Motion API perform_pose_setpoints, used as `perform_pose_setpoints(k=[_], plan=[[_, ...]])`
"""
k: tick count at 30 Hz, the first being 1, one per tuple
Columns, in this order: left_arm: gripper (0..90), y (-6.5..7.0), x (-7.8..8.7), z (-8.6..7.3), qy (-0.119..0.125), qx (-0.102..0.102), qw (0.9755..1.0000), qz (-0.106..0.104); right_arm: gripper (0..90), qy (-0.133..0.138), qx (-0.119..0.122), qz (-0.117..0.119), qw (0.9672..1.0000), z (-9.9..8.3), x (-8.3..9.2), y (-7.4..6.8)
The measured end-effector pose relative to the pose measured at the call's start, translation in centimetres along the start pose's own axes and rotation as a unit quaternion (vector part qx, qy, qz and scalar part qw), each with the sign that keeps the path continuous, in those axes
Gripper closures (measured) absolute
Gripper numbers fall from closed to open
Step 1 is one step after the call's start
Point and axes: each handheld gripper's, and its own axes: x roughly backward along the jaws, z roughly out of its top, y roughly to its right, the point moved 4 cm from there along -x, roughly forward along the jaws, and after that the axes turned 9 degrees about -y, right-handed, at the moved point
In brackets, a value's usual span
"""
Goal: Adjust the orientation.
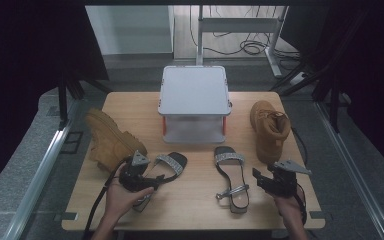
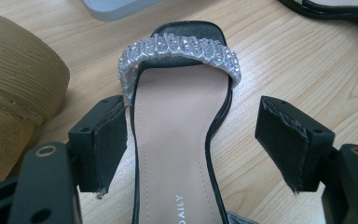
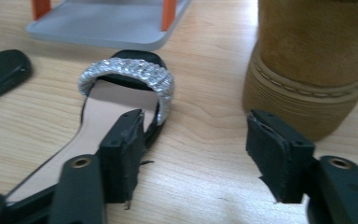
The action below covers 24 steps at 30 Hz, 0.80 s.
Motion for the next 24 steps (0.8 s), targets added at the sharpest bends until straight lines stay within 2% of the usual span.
perform_pose_setpoints(k=[2,3,7,8,14,20,21,24], plan=[[25.7,0.0,0.0,-0.1,-0.004,-0.002,1.0000,-0.001,40.1,0.001,0.003,0.003,1.0000,0.0,0.1,-0.1],[25.7,0.0,0.0,-0.1,-0.002,-0.001,1.0000,0.002,44.3,0.003,0.007,0.011,0.9999,0.2,0.3,-0.4],[25.7,-0.1,0.0,-0.2,-0.002,0.002,1.0000,0.002,48.1,0.005,0.011,0.023,0.9997,0.4,0.6,-0.7],[25.8,-0.2,0.1,-0.3,-0.001,0.004,1.0000,0.004,53.7,0.007,0.015,0.031,0.9994,0.7,0.9,-1.1],[26.0,-0.5,0.3,-0.2,0.000,0.006,1.0000,0.004,69.5,0.013,0.038,0.055,0.9977,0.9,1.7,-2.8],[26.0,-0.5,0.3,-0.2,-0.001,0.004,1.0000,0.002,80.3,0.012,0.085,0.087,0.9925,1.0,2.9,-5.7],[26.0,-0.5,0.3,-0.2,-0.001,0.004,1.0000,0.002,80.3,0.012,0.085,0.087,0.9925,1.0,2.9,-5.7],[26.0,-0.7,0.3,-0.4,-0.004,0.006,1.0000,0.001,86.8,0.003,0.114,0.114,0.9869,0.7,3.0,-7.7]])
